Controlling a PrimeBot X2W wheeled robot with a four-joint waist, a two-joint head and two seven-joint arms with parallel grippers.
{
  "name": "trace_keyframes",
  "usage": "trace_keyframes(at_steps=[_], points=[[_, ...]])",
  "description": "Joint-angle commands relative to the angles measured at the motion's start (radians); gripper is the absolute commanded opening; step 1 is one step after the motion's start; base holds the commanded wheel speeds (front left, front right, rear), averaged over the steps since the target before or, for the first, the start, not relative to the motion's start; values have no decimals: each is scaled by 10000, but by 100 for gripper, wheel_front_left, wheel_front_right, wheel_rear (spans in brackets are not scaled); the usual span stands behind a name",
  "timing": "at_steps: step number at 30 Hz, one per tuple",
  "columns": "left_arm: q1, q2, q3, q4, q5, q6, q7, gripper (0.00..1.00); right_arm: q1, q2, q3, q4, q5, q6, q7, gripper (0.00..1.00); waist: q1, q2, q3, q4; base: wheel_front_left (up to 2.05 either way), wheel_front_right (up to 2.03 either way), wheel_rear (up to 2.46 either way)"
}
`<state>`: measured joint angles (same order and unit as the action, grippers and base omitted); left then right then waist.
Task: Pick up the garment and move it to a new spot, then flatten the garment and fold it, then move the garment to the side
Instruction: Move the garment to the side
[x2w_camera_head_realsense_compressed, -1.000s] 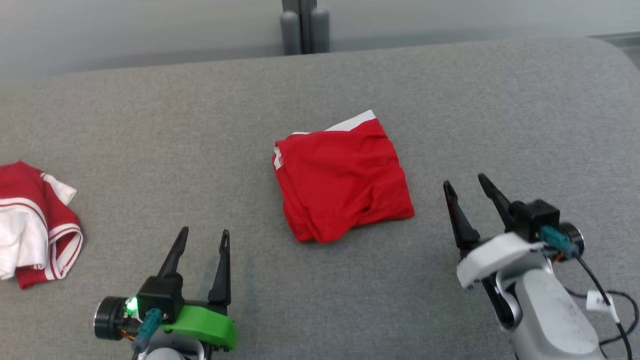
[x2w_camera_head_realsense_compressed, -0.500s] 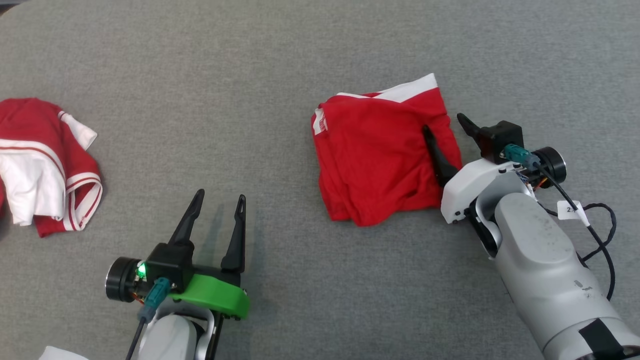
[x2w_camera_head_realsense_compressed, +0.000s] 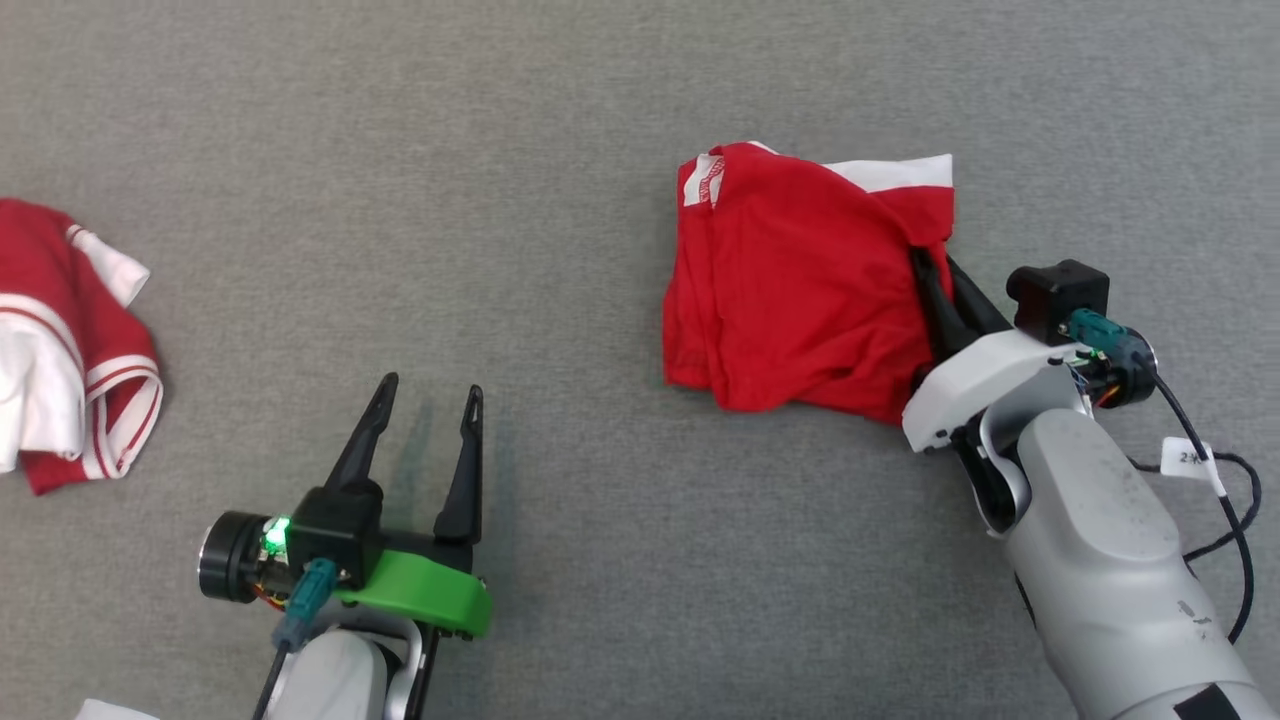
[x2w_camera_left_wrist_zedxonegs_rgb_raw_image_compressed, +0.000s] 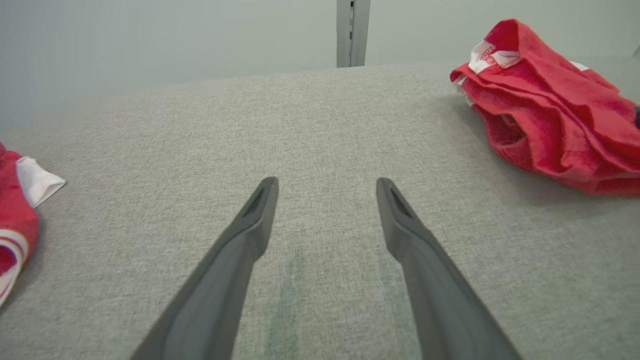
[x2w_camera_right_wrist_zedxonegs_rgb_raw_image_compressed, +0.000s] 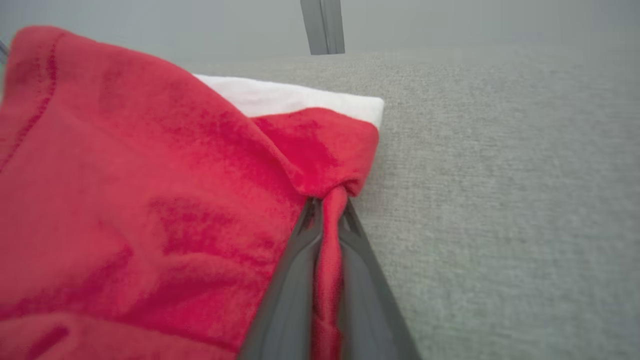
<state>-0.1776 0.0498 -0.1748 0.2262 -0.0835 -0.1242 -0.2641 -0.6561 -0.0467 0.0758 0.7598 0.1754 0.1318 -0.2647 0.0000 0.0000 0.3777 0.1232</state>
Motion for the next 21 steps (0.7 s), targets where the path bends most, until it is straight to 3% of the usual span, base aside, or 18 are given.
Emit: trace_keyframes(at_steps=[1,13,21], points=[[119,29,-64,-101,115,-55,-2,100,404,-70,44,-109,131,-22,7,0,0,0,-790,-1418,0,0,0],[330,245,-964,-178,258,-75,-2,100,1470,-49,535,-890,670,-19,4,0,0,0,-1196,-4618,0,0,0],[403,547,-1532,-293,292,-76,-2,100,1855,-52,731,-1053,856,-19,3,0,0,0,-1114,-5749,0,0,0]])
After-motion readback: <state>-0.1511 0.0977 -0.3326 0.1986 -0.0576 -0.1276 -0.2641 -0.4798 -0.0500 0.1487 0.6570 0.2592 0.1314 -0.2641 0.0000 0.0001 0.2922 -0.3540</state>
